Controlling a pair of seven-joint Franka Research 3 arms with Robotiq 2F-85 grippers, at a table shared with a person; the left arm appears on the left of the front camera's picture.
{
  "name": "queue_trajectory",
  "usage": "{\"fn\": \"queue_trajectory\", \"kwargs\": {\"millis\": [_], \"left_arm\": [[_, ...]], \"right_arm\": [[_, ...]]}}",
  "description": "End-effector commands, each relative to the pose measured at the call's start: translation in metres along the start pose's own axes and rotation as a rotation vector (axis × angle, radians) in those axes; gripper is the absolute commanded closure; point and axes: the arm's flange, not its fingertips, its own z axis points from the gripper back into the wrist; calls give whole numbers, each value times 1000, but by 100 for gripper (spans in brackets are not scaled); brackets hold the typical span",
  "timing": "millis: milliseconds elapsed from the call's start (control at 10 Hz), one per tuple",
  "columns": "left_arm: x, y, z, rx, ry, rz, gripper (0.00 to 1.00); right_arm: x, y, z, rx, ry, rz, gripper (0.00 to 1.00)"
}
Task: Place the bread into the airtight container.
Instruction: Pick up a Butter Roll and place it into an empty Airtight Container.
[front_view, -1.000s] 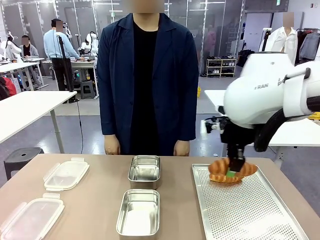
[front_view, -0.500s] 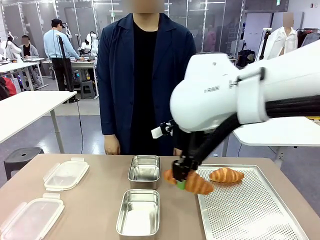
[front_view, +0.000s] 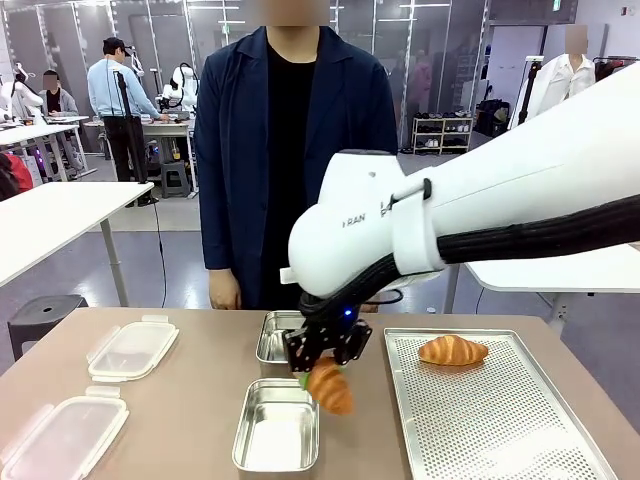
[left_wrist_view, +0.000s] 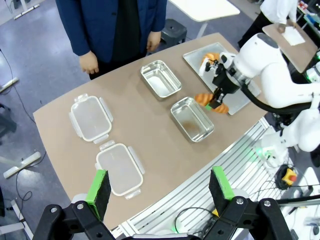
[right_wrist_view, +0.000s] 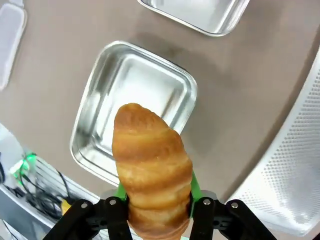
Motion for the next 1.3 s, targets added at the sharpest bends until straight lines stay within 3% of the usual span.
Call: {"fn": "queue_trajectory", "kwargs": {"millis": [0,900,1100,1200], "left_arm": [[0,-1,1,-14,1,-24,0],[0,-1,1,-14,1,-24,0],[0,-1,1,-14,1,-24,0],[0,-1,1,-14,1,-24,0]], "right_arm": [[12,24,-10,83,-37,-122,50],[23,48,-70,24,3,-400,50],[23,48,-76,17,10,-405,21],[22,48,-77,18,8,-408,0]]}}
